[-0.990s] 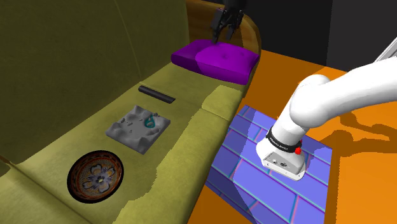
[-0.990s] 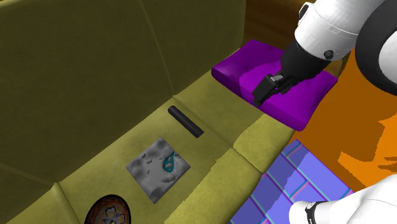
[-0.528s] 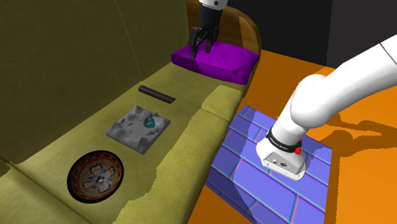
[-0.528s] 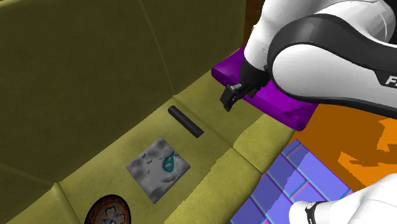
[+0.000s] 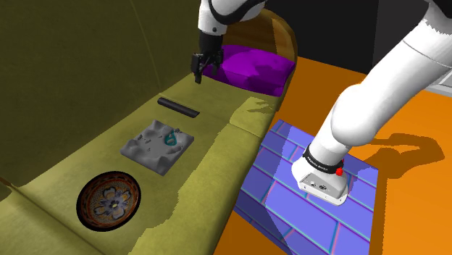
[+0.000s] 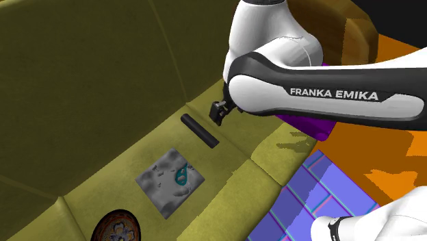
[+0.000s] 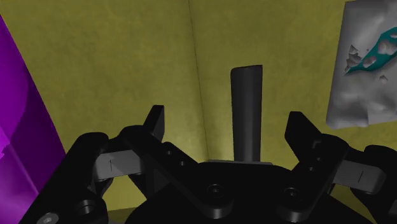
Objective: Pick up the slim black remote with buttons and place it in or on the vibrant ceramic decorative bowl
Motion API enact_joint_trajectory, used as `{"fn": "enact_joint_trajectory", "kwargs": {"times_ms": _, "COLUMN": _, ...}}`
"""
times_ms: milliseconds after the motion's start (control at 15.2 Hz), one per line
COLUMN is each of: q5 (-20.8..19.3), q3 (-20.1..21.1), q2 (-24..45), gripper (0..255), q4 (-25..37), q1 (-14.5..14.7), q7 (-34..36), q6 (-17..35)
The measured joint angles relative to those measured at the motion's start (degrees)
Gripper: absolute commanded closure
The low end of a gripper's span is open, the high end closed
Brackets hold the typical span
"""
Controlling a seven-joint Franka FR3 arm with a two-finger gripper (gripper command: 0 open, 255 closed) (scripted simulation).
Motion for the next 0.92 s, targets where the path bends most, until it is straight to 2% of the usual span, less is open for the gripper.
{"fn": "enact_joint_trajectory", "kwargs": {"times_ms": 594, "q5": -2.7, "q3": 2.5, "q2": 20.0, "gripper": 0, "q4": 11.4, "q1": 2.1, "q7": 1.6, "q6": 5.6}}
{"fn": "enact_joint_trajectory", "kwargs": {"times_ms": 924, "q5": -3.4, "q3": 2.6, "q2": 24.1, "gripper": 0, "q4": 12.5, "q1": 2.6, "q7": 2.0, "q6": 8.2}}
